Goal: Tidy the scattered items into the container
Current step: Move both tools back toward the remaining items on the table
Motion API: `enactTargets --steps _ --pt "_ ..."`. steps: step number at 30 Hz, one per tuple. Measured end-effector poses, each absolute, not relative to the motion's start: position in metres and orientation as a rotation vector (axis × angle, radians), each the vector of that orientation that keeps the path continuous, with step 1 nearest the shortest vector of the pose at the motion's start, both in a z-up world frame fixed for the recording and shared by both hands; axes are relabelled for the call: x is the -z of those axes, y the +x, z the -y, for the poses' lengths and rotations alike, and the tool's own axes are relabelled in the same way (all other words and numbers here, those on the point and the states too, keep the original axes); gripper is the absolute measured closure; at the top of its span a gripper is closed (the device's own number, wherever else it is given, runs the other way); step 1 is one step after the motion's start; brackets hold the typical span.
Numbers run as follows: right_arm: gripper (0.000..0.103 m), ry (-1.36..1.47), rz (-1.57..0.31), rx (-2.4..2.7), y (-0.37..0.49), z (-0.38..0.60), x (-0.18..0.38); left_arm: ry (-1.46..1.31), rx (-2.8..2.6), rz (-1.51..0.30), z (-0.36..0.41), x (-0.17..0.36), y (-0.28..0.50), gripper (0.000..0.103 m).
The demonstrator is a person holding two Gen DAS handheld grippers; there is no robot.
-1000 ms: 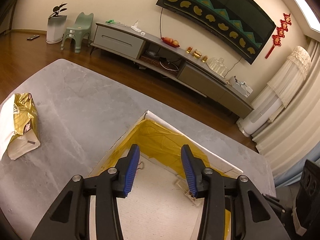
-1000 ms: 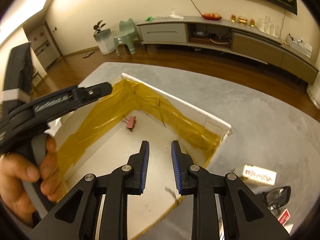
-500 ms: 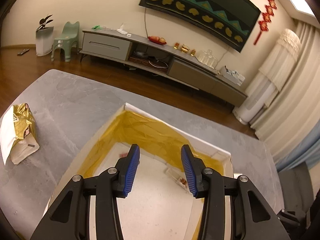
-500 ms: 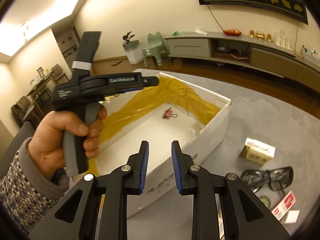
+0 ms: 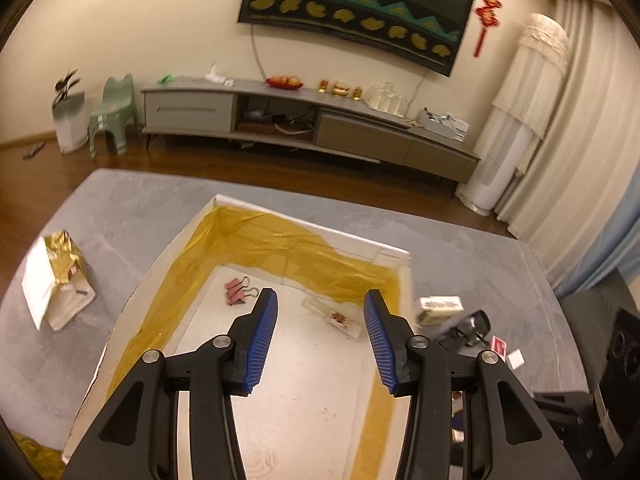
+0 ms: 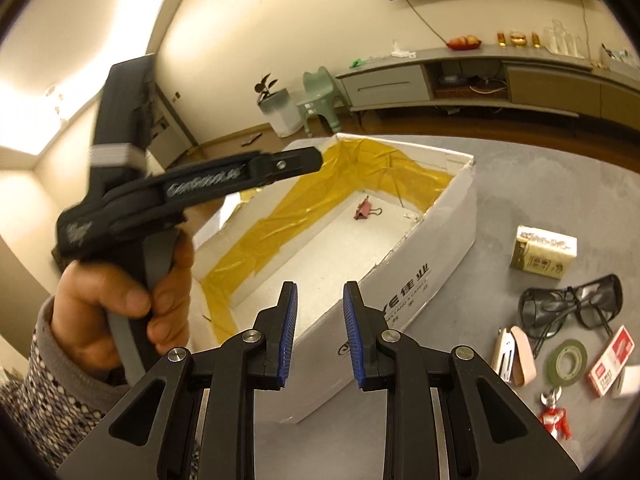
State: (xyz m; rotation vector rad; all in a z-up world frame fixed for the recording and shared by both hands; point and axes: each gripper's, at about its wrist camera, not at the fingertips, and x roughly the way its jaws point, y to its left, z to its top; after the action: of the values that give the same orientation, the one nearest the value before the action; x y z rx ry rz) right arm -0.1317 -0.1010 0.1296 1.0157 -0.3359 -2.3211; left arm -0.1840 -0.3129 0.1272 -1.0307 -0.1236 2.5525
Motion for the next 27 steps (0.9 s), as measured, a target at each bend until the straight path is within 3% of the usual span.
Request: enactTargets --steps 15,27 --pt "0.077 1.025 0.419 2.444 -0.07 0.039 -0.149 -0.94 -2.462 -0.063 0.258 -0.144 -0.11 0.045" --pt "0.076 1.097 0.511 2.534 -0.039 -0.012 -0.134 -0.998 -2.341 -0.184 0.195 -0.109 -0.066 0.039"
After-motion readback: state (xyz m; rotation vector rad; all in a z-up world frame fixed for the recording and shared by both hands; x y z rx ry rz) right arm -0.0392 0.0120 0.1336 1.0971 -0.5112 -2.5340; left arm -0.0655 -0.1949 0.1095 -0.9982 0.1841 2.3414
